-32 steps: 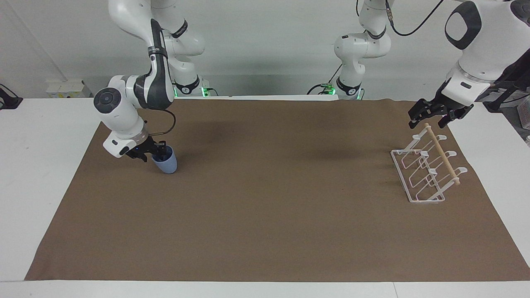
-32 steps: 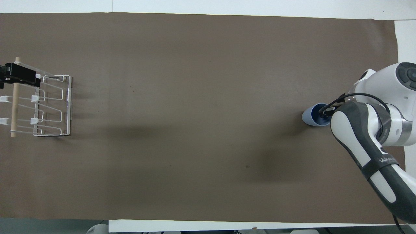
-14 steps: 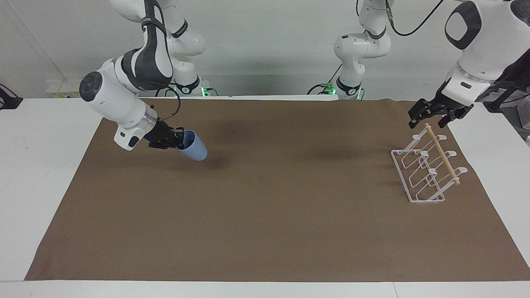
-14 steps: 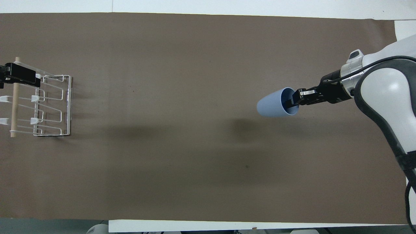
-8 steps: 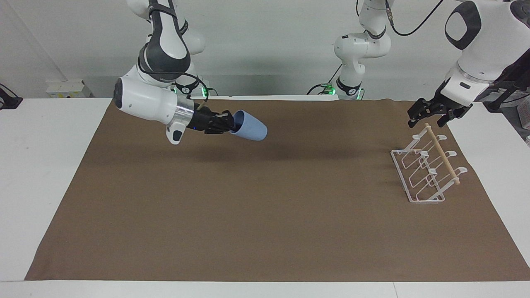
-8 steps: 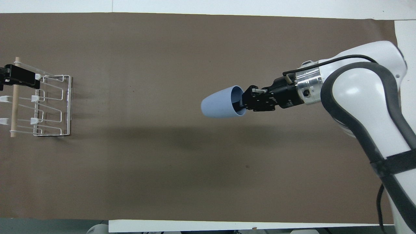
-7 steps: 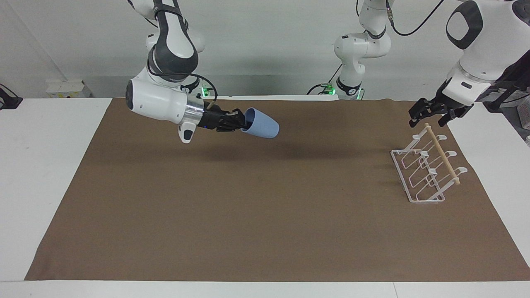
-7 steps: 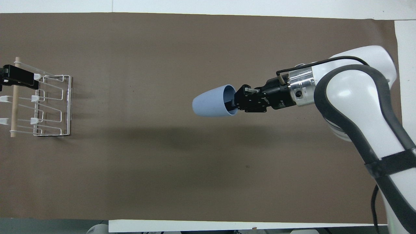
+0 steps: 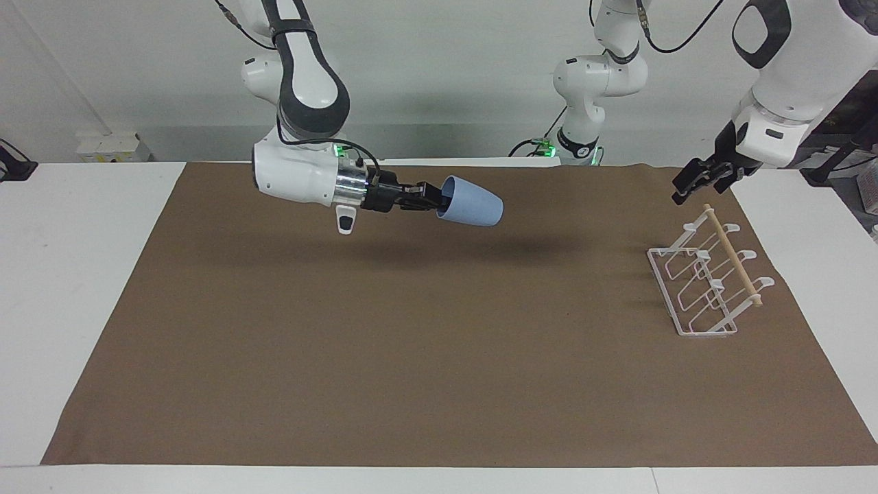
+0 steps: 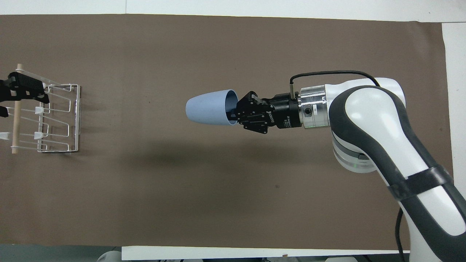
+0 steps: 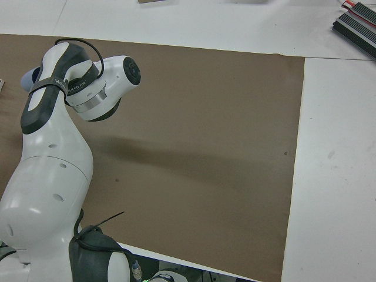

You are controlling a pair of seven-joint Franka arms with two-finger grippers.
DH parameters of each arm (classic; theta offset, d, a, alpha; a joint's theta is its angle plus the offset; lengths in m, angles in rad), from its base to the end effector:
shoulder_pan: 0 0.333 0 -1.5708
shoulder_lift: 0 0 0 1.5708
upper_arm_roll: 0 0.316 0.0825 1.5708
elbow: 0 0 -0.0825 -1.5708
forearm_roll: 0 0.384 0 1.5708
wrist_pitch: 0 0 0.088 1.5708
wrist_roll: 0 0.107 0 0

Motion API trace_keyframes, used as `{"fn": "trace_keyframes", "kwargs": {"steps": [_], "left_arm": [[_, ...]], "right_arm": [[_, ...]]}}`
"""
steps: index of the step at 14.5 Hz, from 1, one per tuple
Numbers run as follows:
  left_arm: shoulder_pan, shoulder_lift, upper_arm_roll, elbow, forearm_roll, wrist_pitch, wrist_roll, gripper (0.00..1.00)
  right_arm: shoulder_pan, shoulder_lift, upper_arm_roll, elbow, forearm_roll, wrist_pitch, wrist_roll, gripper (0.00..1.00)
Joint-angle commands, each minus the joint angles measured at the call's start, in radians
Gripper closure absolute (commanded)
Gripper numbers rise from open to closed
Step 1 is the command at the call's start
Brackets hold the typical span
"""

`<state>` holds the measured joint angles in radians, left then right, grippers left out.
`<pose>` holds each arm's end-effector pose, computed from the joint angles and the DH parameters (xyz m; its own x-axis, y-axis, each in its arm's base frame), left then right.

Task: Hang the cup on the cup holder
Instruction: 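Carry the cup toward the rack while the left gripper reaches toward it, then close the left gripper on the cup base held by the right gripper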

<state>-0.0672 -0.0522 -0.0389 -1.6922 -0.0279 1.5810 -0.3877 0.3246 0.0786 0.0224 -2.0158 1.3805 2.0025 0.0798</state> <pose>0.5329 -0.0602 0.5966 0.9583 0.2784 -0.0644 0.2791 -0.9603 0.0016 0.5283 0.2538 0.4489 0.8818 -0.1319 -0.4529 -0.4697 -0.3340 -0.8172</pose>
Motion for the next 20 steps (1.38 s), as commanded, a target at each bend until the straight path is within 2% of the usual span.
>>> {"fn": "trace_keyframes", "kwargs": {"steps": [1,3,6,8,11,14,20], "left_arm": [[-0.086,-0.090,-0.006,-0.174,-0.045,0.173,-0.252,0.00],[-0.108,-0.075,-0.009,-0.173,-0.182,0.217,-0.446,0.00],[-0.244,-0.043,-0.009,-0.191,-0.233,0.341,-0.857,0.00],[-0.292,-0.037,-0.009,-0.192,-0.308,0.413,-1.006,0.00],[-0.348,-0.024,-0.009,-0.208,-0.406,0.444,-1.112,0.00],[-0.419,-0.031,-0.009,-0.254,-0.415,0.511,-1.220,0.00],[-0.467,-0.021,-0.010,-0.271,-0.438,0.585,-1.261,0.00]], "right_arm": [[0.017,-0.025,-0.001,-0.024,0.023,0.025,0.012,1.00],[0.016,-0.025,-0.001,-0.024,0.022,0.033,0.014,1.00],[0.017,-0.026,-0.001,-0.037,0.022,0.039,0.014,1.00],[0.017,-0.026,-0.001,-0.037,0.023,0.039,0.014,1.00],[0.033,-0.028,0.001,-0.044,0.023,0.065,0.014,1.00],[0.050,-0.029,0.001,-0.058,0.025,0.085,0.014,1.00],[0.050,-0.033,0.001,-0.060,0.026,0.084,0.015,1.00]]}}
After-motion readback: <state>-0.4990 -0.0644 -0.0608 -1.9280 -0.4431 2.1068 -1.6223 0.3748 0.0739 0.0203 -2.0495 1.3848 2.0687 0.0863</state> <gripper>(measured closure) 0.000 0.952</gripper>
